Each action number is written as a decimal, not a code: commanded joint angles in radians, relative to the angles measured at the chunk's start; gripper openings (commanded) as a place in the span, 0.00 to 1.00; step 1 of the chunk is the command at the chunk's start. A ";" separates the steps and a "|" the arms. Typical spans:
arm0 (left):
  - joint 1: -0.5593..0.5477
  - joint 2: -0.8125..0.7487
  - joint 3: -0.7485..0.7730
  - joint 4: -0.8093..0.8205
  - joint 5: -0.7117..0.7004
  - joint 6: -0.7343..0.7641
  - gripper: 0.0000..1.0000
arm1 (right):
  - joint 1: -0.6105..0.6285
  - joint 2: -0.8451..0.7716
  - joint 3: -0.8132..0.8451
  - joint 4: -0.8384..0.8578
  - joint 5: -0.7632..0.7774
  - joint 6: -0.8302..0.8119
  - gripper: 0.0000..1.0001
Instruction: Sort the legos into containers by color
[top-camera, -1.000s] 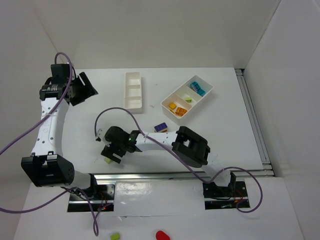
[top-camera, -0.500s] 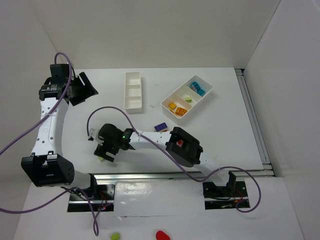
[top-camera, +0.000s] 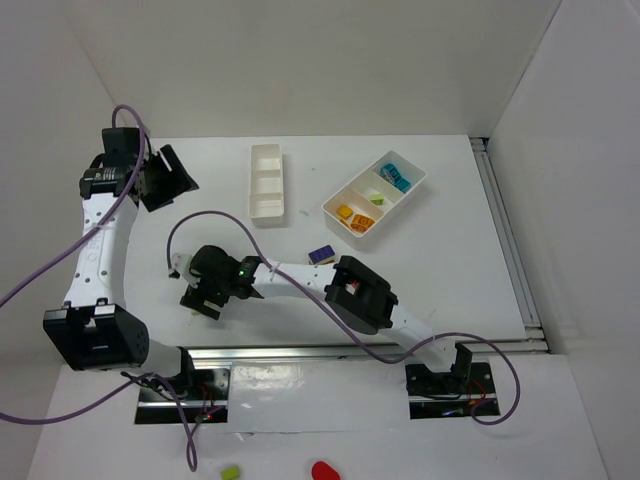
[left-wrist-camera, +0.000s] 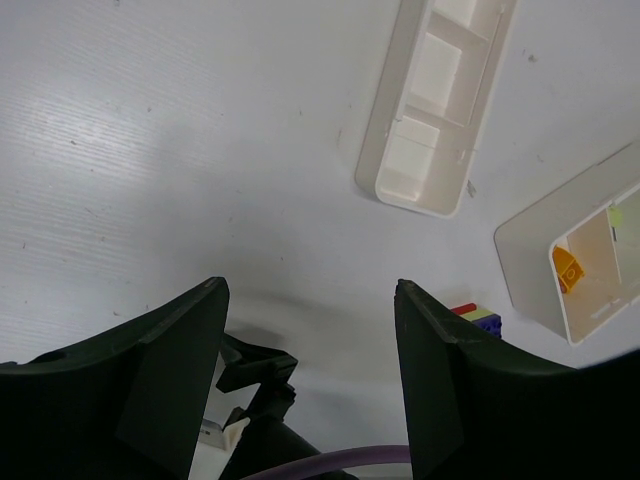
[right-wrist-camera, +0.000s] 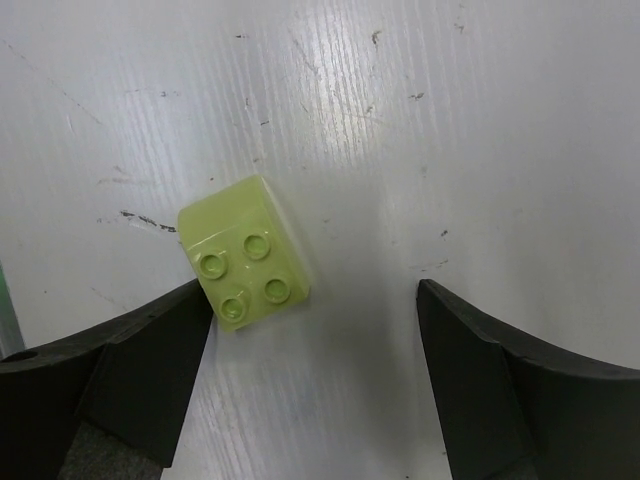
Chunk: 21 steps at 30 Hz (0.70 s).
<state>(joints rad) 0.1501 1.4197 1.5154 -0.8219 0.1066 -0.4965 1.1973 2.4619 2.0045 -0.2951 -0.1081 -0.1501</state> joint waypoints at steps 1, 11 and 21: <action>0.006 0.010 0.005 0.015 0.018 0.019 0.76 | 0.004 0.049 0.019 -0.010 0.022 0.011 0.87; 0.006 0.001 -0.014 0.015 0.036 0.019 0.76 | 0.031 0.049 0.028 0.024 0.002 0.046 0.75; 0.006 -0.008 -0.014 0.015 0.065 0.019 0.76 | 0.031 0.079 0.056 0.024 0.031 0.046 0.49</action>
<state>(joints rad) 0.1501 1.4235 1.5032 -0.8223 0.1410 -0.4965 1.2217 2.5046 2.0491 -0.2424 -0.0925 -0.1223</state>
